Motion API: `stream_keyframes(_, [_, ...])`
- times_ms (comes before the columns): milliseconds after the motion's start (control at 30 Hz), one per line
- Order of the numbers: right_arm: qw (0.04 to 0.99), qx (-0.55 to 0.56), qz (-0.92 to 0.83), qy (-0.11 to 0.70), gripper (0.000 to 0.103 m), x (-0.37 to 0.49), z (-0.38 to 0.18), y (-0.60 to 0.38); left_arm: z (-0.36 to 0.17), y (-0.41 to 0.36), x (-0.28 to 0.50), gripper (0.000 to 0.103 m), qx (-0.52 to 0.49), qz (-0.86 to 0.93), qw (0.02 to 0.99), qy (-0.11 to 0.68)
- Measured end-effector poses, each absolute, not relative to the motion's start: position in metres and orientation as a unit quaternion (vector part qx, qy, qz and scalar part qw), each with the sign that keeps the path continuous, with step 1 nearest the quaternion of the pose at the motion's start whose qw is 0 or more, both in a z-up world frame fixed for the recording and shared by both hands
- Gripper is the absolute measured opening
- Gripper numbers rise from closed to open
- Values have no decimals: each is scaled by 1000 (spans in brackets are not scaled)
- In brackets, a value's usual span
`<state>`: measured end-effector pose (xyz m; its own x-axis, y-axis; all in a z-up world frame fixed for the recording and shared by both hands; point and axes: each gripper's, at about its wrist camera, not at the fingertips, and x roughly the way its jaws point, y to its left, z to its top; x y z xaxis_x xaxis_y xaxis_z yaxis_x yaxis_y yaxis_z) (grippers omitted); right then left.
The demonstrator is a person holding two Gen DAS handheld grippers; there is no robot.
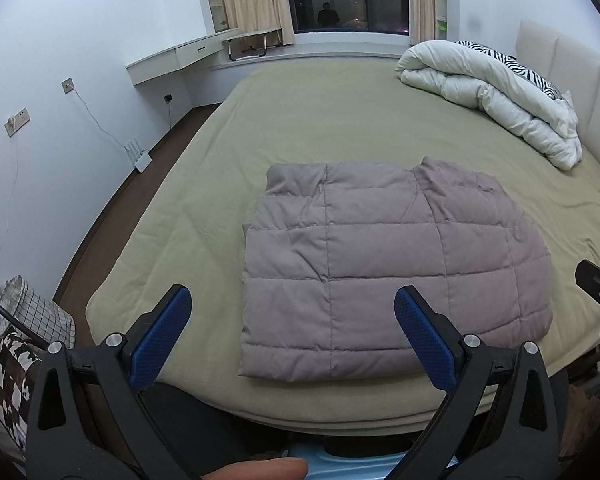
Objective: Fold large clothes
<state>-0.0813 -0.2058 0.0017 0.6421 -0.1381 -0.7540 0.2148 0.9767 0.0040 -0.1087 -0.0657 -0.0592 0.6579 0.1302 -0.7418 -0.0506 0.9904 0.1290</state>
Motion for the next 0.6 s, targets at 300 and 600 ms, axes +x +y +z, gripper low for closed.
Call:
stream_keyframes(300, [906, 41, -95, 410, 103, -80, 2, -200, -56, -62, -109, 103, 52, 62, 913, 399])
stream_keyframes(600, [906, 38, -96, 411, 103, -78, 3, -200, -62, -65, -109, 103, 57, 65, 913, 399])
